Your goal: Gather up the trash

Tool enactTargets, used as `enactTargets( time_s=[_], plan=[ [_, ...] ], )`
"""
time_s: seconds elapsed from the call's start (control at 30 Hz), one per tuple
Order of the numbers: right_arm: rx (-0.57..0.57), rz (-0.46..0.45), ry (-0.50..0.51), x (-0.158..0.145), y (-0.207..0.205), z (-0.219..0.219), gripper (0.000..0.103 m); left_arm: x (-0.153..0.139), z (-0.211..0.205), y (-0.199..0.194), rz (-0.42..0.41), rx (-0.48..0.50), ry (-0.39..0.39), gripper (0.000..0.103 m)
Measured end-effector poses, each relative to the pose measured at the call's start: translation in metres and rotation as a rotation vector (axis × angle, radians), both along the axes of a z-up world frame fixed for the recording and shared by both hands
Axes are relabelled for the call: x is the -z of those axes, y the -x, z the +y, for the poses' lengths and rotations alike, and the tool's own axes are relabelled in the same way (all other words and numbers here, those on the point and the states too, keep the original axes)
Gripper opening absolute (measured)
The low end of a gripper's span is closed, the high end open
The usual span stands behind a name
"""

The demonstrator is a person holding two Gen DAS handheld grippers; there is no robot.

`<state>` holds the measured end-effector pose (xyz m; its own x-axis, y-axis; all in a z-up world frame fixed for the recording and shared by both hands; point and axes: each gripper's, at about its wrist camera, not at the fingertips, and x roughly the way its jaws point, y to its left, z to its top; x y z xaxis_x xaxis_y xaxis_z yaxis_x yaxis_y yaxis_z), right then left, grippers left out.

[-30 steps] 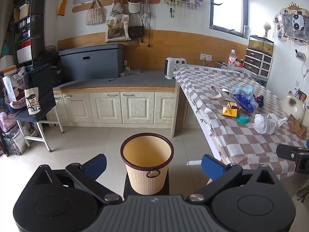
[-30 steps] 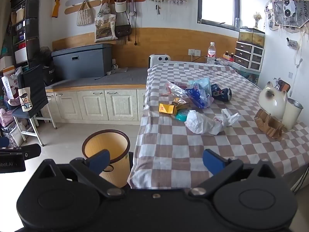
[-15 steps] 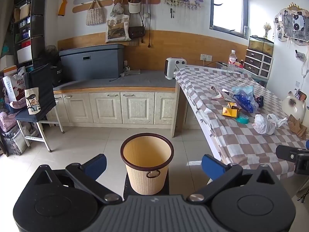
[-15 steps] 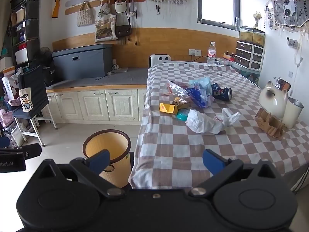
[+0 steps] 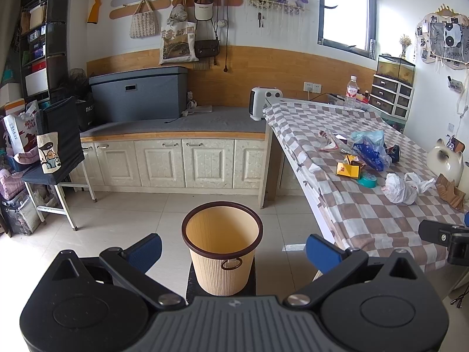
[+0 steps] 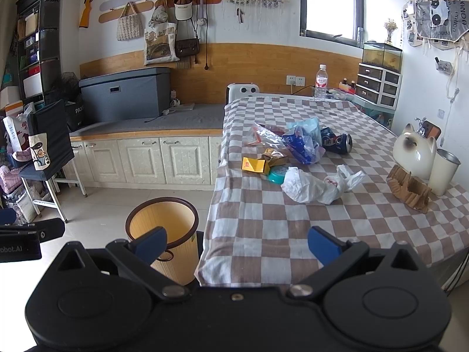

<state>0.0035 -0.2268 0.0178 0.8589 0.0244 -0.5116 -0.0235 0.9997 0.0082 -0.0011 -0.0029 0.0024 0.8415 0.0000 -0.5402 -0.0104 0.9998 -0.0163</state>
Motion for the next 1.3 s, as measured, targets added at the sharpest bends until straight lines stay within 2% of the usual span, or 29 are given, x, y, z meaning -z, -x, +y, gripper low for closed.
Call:
enactTargets(
  time_s=[1.3],
  plan=[
    [0.001, -0.001, -0.002, -0.0017, 0.0010, -0.0022, 0.103, 0.0026, -0.0026, -0.0004, -0.004, 0.003, 0.001, 0.103]
  ],
)
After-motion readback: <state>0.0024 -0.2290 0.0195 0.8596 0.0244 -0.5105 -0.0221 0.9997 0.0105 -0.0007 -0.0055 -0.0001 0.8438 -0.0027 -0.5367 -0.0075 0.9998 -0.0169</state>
